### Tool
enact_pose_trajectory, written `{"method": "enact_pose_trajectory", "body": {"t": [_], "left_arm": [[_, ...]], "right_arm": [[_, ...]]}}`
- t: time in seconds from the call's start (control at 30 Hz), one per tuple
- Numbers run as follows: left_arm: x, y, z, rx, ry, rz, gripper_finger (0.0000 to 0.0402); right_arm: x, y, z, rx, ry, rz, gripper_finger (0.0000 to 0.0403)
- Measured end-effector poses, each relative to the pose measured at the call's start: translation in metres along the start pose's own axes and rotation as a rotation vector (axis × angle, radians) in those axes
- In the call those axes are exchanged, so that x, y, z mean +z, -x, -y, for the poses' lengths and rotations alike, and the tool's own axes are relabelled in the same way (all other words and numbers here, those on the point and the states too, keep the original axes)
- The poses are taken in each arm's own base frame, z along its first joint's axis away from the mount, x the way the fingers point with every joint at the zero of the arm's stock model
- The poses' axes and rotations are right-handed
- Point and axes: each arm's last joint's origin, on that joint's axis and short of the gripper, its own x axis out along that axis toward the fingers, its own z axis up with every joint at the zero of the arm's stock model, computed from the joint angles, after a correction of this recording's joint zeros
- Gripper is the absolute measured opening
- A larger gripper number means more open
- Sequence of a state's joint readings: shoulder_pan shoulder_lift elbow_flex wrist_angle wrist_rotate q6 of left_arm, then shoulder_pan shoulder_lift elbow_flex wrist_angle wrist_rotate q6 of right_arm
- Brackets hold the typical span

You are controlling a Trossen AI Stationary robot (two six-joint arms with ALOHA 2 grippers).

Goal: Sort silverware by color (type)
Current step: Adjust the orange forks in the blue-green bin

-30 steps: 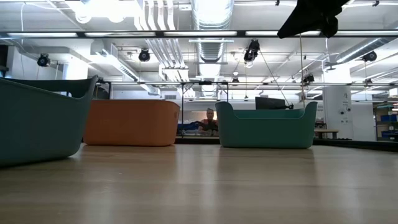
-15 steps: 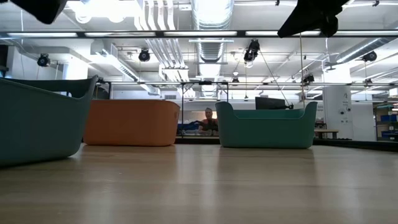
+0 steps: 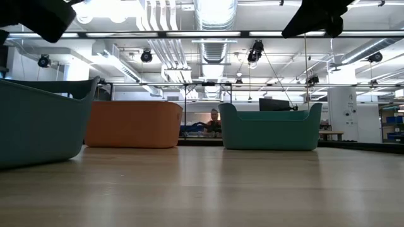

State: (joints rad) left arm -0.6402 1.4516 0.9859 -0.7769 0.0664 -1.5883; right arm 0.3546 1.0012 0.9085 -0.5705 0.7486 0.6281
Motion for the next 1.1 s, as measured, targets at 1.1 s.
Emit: {"method": "enact_pose_trajectory", "body": {"t": [1.1], "left_arm": [[-0.007,-0.032,-0.008,0.213,-0.063,-0.004,0.0107]], "right_arm": [[0.0,0.0,0.0,-0.002,-0.052,0.001,0.0009]]}}
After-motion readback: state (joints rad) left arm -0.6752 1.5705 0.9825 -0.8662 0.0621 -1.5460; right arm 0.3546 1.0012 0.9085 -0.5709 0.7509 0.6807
